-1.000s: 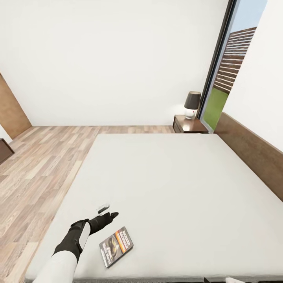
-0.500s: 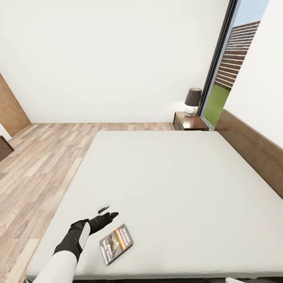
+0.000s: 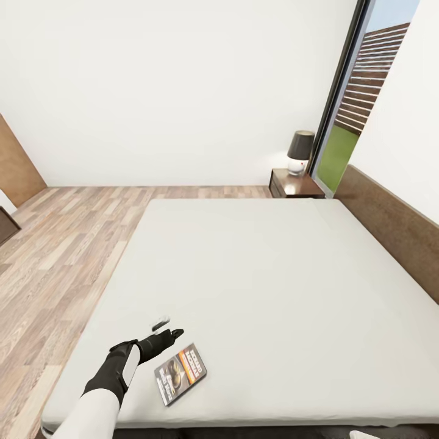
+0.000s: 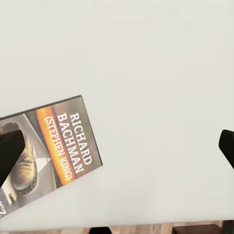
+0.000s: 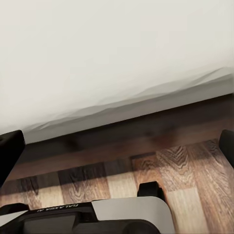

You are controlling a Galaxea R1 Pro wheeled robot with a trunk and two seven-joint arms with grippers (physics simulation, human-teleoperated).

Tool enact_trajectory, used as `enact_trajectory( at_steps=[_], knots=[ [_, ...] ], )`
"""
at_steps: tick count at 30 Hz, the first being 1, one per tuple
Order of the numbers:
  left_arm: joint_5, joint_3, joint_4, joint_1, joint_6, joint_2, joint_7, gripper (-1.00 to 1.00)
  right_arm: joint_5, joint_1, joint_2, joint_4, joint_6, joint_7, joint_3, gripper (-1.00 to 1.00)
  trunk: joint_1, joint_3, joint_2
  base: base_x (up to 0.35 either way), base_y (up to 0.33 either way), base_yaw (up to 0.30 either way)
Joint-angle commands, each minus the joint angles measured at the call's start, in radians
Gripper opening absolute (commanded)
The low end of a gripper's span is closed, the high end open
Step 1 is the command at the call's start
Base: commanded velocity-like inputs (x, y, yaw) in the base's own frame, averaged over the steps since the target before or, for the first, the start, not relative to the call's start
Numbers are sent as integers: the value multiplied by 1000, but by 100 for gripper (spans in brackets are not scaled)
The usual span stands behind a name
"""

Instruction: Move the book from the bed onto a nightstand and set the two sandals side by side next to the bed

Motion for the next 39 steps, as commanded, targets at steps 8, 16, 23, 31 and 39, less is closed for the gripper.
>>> enact_trajectory(
  at_steps=[8,16,23,31,39],
  knots=[
    [-9,8,-2,-1,6,-2,-9,100,-10,-1,0,2,-3,5,8,100,1,-15,-2,0,0,0],
    [-9,8,-2,-1,6,-1,-9,100,-10,-1,0,2,-3,5,8,100,1,-27,-2,0,0,0],
    [-7,8,-2,-1,6,0,-9,100,-10,-1,-1,2,-3,5,8,100,1,-38,-2,0,0,0],
    [-9,7,-4,-1,6,0,-7,100,-10,-1,0,2,-3,5,8,100,1,-51,-2,0,0,0],
    [-6,6,-76,-53,49,1,7,100,-10,-1,1,2,-3,3,8,100,1,-64,-2,0,0,0]
  ],
)
